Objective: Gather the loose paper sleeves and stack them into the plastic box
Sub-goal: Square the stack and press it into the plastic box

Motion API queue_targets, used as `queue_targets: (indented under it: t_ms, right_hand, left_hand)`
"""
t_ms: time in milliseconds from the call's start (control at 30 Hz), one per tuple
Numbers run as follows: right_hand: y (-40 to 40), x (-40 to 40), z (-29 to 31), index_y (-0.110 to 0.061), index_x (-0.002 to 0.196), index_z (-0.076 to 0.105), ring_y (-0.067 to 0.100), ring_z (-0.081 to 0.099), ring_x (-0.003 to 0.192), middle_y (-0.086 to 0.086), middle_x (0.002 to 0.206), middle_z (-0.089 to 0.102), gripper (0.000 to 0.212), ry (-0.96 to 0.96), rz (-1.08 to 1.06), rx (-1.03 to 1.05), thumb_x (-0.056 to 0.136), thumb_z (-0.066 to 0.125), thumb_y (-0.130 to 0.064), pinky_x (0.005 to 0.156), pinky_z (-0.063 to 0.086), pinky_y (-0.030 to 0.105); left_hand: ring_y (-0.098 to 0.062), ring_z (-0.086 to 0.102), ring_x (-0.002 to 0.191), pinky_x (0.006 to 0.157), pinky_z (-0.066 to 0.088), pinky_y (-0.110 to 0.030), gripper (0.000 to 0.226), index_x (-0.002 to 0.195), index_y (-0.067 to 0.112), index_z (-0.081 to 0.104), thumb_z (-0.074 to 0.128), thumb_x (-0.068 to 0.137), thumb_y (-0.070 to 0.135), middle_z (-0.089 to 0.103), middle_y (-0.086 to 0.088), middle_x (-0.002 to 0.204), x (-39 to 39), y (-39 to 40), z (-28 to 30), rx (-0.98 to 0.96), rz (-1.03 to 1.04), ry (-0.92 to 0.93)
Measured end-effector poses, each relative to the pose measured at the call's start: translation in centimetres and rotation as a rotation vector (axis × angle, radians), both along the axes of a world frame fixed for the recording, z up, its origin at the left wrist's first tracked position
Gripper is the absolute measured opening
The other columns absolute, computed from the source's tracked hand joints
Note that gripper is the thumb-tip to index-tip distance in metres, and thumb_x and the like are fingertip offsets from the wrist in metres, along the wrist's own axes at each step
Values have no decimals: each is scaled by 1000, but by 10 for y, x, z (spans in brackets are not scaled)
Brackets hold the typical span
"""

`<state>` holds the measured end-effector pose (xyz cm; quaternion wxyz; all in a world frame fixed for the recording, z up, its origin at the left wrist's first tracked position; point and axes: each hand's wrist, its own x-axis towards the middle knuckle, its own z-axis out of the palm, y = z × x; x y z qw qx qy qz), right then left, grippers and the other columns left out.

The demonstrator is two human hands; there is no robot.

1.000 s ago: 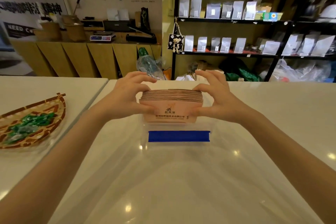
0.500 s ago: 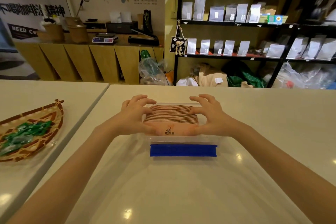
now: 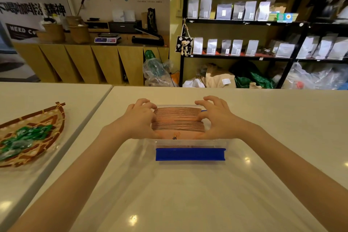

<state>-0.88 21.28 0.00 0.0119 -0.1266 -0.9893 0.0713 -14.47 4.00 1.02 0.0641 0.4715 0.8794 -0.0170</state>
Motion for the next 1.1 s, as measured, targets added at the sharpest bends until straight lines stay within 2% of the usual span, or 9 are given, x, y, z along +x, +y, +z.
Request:
queue_targets:
  t_ms: [167, 333, 500, 633, 733, 800, 867, 1100]
  right_hand:
    - [2, 2, 7, -31, 104, 65, 22, 3, 140, -4, 152, 22, 50, 5, -13, 15, 65, 64, -61, 113, 1, 48]
    - [-2, 5, 10, -28, 102, 67, 21, 7, 139, -2, 150, 27, 51, 21, -37, 91, 64, 64, -63, 113, 0, 46]
    - [-12, 3, 10, -22, 103, 67, 24, 13, 139, 1, 148, 34, 63, 22, -63, 235, 67, 51, -71, 113, -1, 46]
    - [-16, 2, 11, -19, 102, 68, 26, 17, 138, 5, 144, 40, 72, -12, -74, 331, 66, 43, -76, 113, -2, 49]
    - [-16, 4, 14, -21, 82, 65, 25, 27, 131, 5, 132, 53, 57, -42, -99, 265, 67, 47, -73, 112, 5, 49]
    - [-16, 4, 15, -24, 65, 49, 22, 31, 128, 3, 127, 56, 43, -73, -109, 179, 70, 52, -67, 111, 5, 48]
    - [-15, 4, 13, -27, 55, 40, 22, 31, 127, 2, 126, 57, 40, -115, -117, 135, 73, 55, -60, 111, 3, 49]
    - [-16, -1, -1, -32, 52, 35, 21, 40, 122, 0, 108, 64, 40, -69, -232, 53, 72, 57, -59, 112, -1, 54]
  left_hand:
    - [-24, 13, 137, 111, 19, -45, 53, 110, 19, 62, 69, 68, 49, 30, -3, 147, 2, -2, 8, 34, 24, 33]
    - [-25, 14, 137, 112, 19, -46, 52, 107, 21, 64, 70, 65, 50, 31, -3, 147, 3, -5, 12, 63, 44, 60]
    - [-25, 12, 139, 113, 17, -45, 57, 111, 21, 61, 69, 65, 53, 29, -3, 149, 10, -5, 10, 93, 47, 187]
    - [-25, 12, 139, 113, 17, -45, 55, 110, 21, 61, 70, 66, 51, 29, -4, 148, 12, -5, 12, 89, 43, 184]
    - [-26, 13, 138, 112, 18, -45, 53, 109, 21, 61, 70, 65, 50, 31, -5, 147, 9, -6, 13, 75, 53, 153]
    - [-26, 14, 138, 112, 18, -46, 52, 107, 21, 61, 71, 65, 49, 32, -5, 146, 9, -5, 13, 71, 59, 143]
    - [-26, 16, 137, 112, 19, -45, 52, 108, 20, 61, 71, 66, 49, 34, -5, 145, 8, -4, 12, 67, 62, 140]
    - [-26, 18, 136, 111, 21, -45, 54, 111, 19, 59, 70, 67, 48, 36, -6, 144, 8, -3, 8, 68, 68, 150]
